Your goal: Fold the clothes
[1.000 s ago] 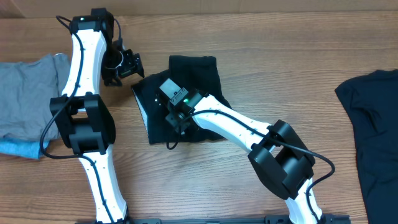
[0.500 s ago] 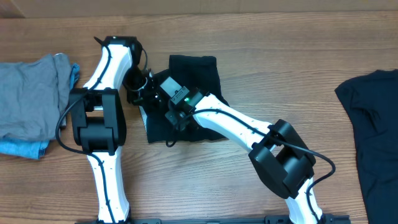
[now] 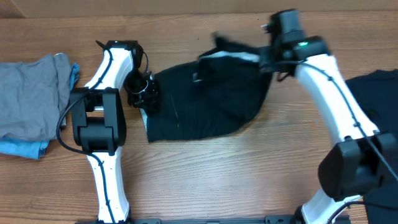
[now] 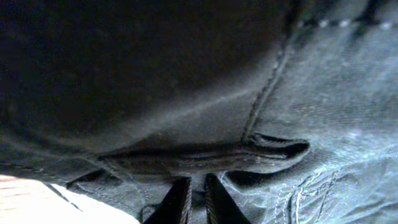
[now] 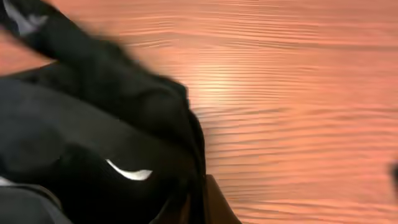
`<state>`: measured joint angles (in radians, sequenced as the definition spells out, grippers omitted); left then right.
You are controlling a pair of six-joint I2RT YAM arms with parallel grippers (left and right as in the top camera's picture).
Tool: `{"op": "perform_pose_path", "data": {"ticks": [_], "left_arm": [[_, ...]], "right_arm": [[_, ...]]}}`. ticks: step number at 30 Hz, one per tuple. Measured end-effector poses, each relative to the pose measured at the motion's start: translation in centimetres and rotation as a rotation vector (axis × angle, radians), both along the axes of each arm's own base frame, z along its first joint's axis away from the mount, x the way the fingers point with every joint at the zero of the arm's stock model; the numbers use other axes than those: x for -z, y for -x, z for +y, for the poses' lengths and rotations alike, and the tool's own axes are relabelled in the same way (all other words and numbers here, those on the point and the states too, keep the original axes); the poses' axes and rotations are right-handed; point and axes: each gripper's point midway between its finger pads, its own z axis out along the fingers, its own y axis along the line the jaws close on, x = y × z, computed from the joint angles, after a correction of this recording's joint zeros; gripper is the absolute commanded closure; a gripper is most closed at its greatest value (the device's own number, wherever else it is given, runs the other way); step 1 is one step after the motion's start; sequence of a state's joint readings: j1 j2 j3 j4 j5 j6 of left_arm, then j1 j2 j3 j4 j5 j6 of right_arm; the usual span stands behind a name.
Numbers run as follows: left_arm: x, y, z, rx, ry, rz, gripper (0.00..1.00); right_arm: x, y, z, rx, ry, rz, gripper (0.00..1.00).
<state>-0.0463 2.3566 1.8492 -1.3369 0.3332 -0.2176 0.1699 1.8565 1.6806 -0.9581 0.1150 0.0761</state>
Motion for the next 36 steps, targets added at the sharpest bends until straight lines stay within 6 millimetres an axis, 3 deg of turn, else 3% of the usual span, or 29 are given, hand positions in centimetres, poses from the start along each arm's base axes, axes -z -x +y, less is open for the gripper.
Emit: {"op": "perform_pose_path", "data": {"ticks": [1,2,3,4,5,6,8,10,11,12,13,14,16,17,20,23,24,25,27,30,33,36], "left_arm": [[0.0,0.0,0.0,0.0,0.0,-0.001,0.84],[0.0,0.0,0.0,0.0,0.001,-0.002,0.83],[0.0,-0.1,0.0,0.001,0.001,-0.003,0.82],[0.0,-0.1,0.0,0.003,0.002,-0.004,0.82],[0.0,-0.1,0.0,0.004,0.002,-0.005,0.81],[0.0,-0.1,0.0,0.006,0.003,-0.009,0.8],[0.0,-0.2,-0.1,0.01,0.004,-0.011,0.78],[0.0,-0.3,-0.3,0.016,0.004,-0.019,0.77],[0.0,-0.4,-0.3,0.016,0.004,-0.023,0.77],[0.0,-0.5,-0.3,0.016,0.004,-0.028,0.76],[-0.1,-0.5,-0.3,0.016,0.004,-0.029,0.76],[-0.1,-0.5,-0.3,0.016,0.005,-0.03,0.75],[-0.1,-0.5,-0.3,0.016,0.005,-0.031,0.72],[-0.1,-0.6,-0.3,0.016,0.006,-0.034,0.71],[-0.1,-0.7,-0.4,0.016,0.009,-0.039,0.71],[-0.1,-0.7,-0.4,0.015,0.009,-0.04,0.69],[-0.1,-0.7,-0.4,0.015,0.009,-0.041,0.68],[-0.1,-0.7,-0.4,0.015,0.011,-0.041,0.68],[-0.2,-0.8,-0.4,0.014,0.013,-0.042,0.67],[-0.2,-0.8,-0.4,0.014,0.014,-0.043,0.67],[-0.2,-0.8,-0.5,0.014,0.016,-0.044,0.66],[-0.2,-0.8,-0.5,0.014,0.015,-0.045,0.66]], "right_arm": [[0.1,-0.2,-2.2,0.05,-0.002,0.003,0.32],[0.4,-0.2,-4.3,0.092,0.0,0.011,0.15],[0.9,0.1,-6.4,0.143,-0.002,0.024,0.0],[1.4,0.4,-8.4,0.187,0.001,0.038,0.0],[1.4,0.5,-8.8,0.193,0.005,0.04,0.0],[2.1,1.2,-11.2,0.246,0.007,0.064,0.04],[2.1,1.2,-11.3,0.241,-0.01,0.064,0.13],[2.1,1.2,-8.4,0.121,-0.089,0.078,0.3],[2.1,1.2,-6.3,0.045,-0.126,0.082,0.48],[2.0,1.2,-4.1,-0.031,-0.16,0.083,0.52],[1.9,1.3,-2.3,-0.093,-0.174,0.083,0.43],[1.7,1.6,0.8,-0.203,-0.182,0.078,0.36],[1.2,1.2,4.3,-0.327,-0.163,0.03,0.31],[0.6,0.3,5.1,-0.362,-0.149,-0.019,0.28],[0.9,-2.6,4.7,-0.373,-0.125,-0.109,0.21],[5.5,-4.8,5.1,-0.383,-0.138,-0.088,0.22],[6.6,-5.1,5.5,-0.393,-0.153,-0.077,0.36],[7.9,-5.2,6.1,-0.411,-0.185,-0.065,0.63],[8.2,-5.3,7.0,-0.437,-0.231,-0.065,0.96],[7.5,-6.0,7.5,-0.456,-0.254,-0.111,0.96],[7.3,-6.6,6.3,-0.436,-0.257,-0.128,0.96],[7.3,-7.4,1.6,-0.349,-0.256,-0.139,0.96]]}}
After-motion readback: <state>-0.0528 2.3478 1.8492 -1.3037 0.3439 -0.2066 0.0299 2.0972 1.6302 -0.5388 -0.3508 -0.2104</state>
